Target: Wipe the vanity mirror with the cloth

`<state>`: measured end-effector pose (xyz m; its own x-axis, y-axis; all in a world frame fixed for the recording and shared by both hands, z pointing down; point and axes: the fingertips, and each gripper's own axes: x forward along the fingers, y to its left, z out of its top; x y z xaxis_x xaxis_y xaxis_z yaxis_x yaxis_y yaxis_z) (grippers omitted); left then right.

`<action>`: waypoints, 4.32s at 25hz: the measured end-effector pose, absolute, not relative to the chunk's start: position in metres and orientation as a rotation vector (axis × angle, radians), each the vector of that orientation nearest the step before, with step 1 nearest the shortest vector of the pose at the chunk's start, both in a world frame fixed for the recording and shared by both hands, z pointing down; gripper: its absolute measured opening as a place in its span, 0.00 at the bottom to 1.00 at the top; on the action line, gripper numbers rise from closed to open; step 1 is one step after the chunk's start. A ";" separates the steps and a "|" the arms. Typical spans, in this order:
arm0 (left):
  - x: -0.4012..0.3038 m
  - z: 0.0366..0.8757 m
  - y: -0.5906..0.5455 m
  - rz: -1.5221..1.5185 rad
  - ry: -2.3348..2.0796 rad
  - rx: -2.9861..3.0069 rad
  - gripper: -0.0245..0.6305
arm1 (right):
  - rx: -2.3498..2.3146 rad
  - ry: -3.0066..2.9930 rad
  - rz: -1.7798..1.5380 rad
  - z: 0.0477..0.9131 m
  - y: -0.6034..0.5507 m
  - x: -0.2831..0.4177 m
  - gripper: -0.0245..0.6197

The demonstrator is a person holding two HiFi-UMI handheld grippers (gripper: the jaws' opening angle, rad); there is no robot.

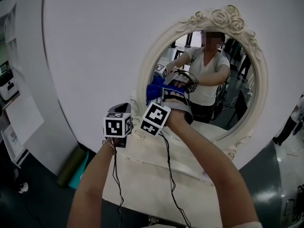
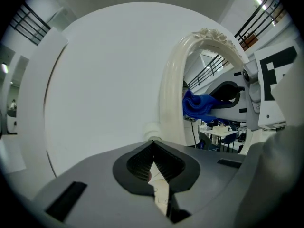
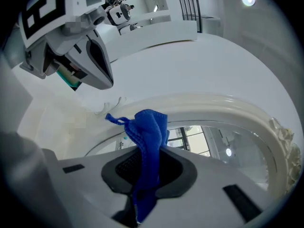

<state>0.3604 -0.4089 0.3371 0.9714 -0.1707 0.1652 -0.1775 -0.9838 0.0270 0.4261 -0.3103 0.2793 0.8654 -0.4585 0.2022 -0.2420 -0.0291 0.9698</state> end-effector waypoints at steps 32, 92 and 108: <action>0.346 0.535 -0.307 0.611 -0.058 2.877 0.04 | 1.569 -0.802 0.118 0.493 -0.251 0.430 0.14; 0.430 0.160 -0.253 -0.032 0.057 3.154 0.04 | 1.580 -0.375 -0.251 0.115 -0.161 0.448 0.14; 0.424 0.303 -0.241 0.207 0.079 3.161 0.04 | 1.565 -0.487 -0.151 0.232 -0.161 0.449 0.14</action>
<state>0.4237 -0.2415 0.3029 0.9902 0.0479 0.1309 0.0514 -0.9984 -0.0233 0.4492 -0.1607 0.2316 0.8968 -0.3940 0.2010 -0.2107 0.0191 0.9774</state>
